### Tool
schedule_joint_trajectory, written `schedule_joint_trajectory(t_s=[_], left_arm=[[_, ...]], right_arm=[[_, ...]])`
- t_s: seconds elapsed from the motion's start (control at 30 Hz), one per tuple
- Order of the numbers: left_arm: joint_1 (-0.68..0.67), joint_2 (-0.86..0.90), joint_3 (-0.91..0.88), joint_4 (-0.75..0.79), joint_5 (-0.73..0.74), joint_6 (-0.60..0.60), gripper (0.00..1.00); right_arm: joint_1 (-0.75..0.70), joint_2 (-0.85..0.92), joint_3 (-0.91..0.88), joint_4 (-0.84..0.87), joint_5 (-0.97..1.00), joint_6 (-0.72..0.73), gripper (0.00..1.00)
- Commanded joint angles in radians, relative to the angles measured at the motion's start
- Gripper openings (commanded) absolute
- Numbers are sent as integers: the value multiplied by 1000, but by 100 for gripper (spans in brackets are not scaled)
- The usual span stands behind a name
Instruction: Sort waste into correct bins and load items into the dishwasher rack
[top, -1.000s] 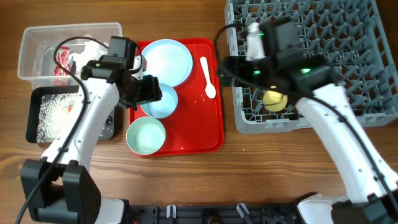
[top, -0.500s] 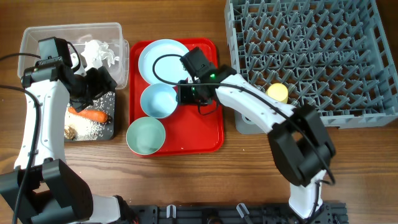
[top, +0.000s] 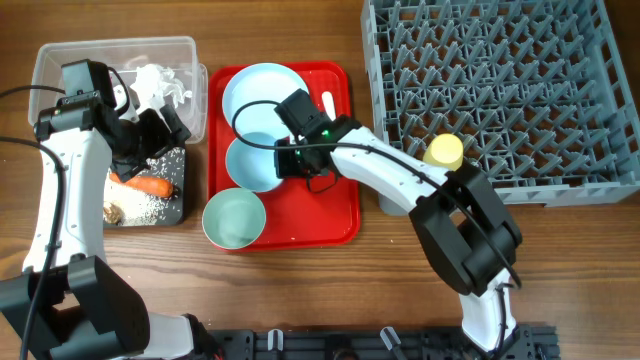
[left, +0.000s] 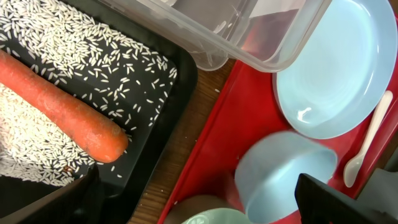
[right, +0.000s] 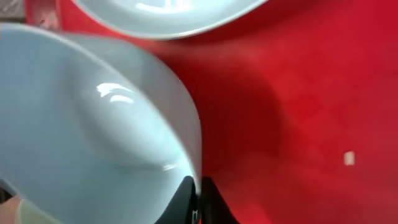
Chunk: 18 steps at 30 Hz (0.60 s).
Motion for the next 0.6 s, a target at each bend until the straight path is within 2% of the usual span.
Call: schedule_joint_trajectory(t_s=[0.0,0.17,0.33,0.43,0.5,0.57], left_arm=[[2,-5,18,-1,16,-2,100],[2,-5,18,-1,16,-2,100],[2,-5,18,-1,16,-2,100],[2,-5,18,-1,16,-2,100],[2,-5,18,-1,16,-2,100],[2,-5,18,-1,16,-2,100]], right_arm=[[2,21,-2,-24,39,-2,4],[-29,-25,19,-60,47,-40,4],[-123,-264,94,-180,149,-116,4],[-169,-380,152,-240,396,-118,4],[-191,-430,163,-217,650,-138,4],[-201,-429,162,-134,955,-217,4]])
